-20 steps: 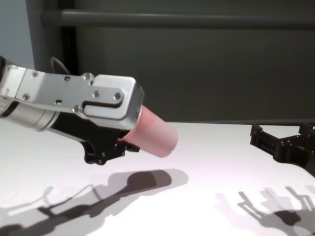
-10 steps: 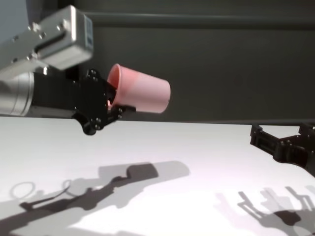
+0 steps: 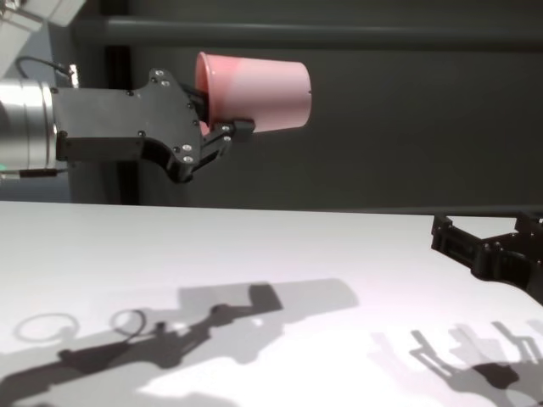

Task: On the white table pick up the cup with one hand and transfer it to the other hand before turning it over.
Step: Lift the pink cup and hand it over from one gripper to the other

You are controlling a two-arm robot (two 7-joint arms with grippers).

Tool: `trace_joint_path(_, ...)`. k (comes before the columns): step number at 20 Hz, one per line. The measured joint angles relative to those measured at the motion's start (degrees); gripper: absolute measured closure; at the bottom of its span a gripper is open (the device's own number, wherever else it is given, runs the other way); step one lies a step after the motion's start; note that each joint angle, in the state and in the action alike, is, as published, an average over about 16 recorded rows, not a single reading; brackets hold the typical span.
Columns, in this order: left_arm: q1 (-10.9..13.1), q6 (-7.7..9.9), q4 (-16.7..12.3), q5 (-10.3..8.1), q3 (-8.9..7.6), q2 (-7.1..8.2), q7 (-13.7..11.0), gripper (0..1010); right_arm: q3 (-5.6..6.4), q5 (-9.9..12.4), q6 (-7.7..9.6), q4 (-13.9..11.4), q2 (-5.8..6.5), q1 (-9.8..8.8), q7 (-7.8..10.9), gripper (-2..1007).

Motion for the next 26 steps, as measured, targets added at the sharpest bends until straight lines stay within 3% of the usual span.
trace_joint_path(5,-0.7,-0.24,1.4,-3.98,0.15,-1.67,-1.8,957,0.00,0.0,0.00,0.0,0.00,0.00,0.00,3)
trace_joint_path(10,-2.1,0.07,3.1,-5.75,1.23,-3.18,-3.2,957,0.00,0.0,0.00,0.0,0.00,0.00,0.00,3)
trace_joint_path(19,-5.5,0.82,6.0,-4.77,3.98,-5.10,-4.0,957,0.00,0.0,0.00,0.0,0.00,0.00,0.00,3)
trace_joint_path(26,-7.4,1.31,7.2,-4.13,5.20,-5.71,-4.3,957,0.00,0.0,0.00,0.0,0.00,0.00,0.00,3)
